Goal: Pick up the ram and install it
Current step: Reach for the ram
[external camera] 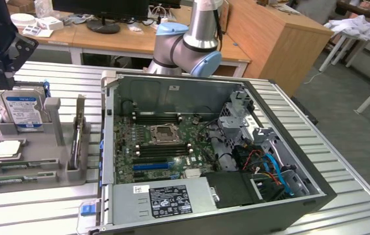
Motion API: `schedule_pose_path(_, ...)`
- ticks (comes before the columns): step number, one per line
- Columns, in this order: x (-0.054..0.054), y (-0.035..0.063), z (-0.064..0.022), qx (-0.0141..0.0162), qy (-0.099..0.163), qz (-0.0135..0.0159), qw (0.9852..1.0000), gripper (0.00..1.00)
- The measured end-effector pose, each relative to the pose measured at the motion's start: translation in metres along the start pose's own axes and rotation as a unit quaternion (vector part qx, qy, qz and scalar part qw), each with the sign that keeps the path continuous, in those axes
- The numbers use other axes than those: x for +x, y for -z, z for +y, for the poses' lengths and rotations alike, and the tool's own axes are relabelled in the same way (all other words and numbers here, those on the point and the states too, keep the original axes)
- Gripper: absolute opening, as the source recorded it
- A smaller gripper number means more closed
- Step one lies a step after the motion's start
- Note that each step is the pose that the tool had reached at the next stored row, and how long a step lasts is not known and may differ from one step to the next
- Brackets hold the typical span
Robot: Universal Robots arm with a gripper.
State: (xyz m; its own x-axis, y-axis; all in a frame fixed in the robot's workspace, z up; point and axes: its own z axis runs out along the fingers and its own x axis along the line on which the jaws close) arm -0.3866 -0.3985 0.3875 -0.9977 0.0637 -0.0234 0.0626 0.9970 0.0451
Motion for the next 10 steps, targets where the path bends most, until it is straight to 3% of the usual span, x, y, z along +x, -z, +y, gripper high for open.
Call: schedule_pose_path(10,-0.0001,-0.0001,-0.0003,-0.0003,0.016,0.001,0.9999,0.11)
